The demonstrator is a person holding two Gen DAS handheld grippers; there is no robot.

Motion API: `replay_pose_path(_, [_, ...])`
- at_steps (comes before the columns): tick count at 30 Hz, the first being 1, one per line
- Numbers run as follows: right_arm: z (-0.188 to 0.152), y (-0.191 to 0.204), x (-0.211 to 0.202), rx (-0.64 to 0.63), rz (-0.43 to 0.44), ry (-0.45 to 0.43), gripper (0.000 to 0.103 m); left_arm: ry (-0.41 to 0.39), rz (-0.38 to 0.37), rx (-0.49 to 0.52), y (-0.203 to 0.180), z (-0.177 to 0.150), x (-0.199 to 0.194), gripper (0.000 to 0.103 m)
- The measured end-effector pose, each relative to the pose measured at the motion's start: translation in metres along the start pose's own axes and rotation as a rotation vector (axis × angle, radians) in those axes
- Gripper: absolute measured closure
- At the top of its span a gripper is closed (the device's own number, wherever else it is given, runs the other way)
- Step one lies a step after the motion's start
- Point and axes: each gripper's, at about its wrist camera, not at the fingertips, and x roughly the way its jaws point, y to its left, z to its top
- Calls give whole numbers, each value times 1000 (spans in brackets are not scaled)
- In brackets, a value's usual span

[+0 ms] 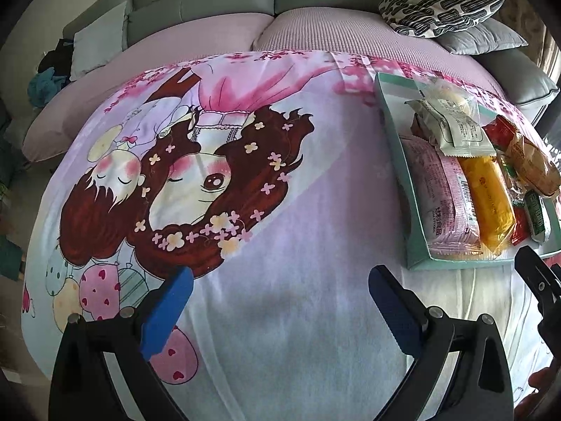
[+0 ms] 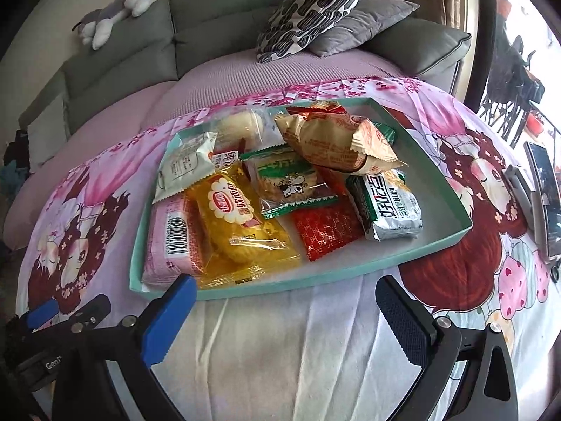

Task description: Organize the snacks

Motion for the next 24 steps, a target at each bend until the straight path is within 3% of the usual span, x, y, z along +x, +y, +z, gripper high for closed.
replay_pose_path(24, [0, 8, 0, -33, 1, 13, 0, 10, -5, -10, 1, -1, 6, 3])
